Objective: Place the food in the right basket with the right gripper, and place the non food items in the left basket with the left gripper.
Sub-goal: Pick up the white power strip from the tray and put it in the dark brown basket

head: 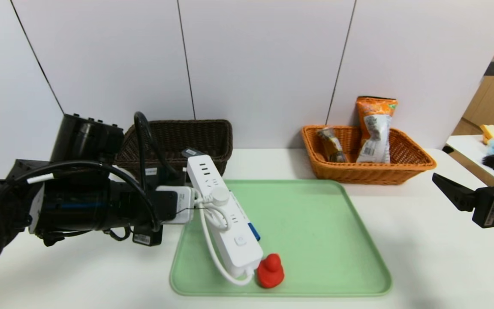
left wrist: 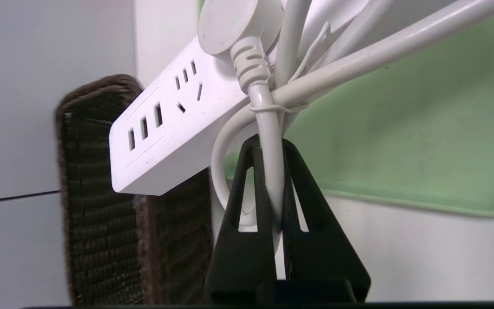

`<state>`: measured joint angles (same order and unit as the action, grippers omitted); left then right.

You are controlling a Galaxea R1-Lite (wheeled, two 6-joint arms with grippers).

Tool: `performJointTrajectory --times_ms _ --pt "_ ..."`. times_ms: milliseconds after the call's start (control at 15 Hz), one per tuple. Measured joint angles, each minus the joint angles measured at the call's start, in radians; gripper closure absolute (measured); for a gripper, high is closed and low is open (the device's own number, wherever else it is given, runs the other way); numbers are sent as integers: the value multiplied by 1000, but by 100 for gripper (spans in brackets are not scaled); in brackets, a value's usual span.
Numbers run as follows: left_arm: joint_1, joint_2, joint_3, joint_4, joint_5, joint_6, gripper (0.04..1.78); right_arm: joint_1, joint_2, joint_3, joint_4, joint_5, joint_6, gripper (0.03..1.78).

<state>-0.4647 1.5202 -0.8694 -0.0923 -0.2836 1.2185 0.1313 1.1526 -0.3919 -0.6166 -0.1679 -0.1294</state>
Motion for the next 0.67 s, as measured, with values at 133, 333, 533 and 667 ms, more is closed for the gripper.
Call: performJointTrajectory --times_ms 133,333,533,667 --pt "-1 -26 -73 15 35 -47 169 0 2 6 0 0 0 12" --pt "1 -38 -242 116 90 -201 169 0 1 11 1 0 -4 12" --pt "1 -13 -409 252 174 -480 169 0 0 15 0 0 -6 12" --pt "8 30 -493 273 256 -703 169 0 -1 22 0 0 -6 12"
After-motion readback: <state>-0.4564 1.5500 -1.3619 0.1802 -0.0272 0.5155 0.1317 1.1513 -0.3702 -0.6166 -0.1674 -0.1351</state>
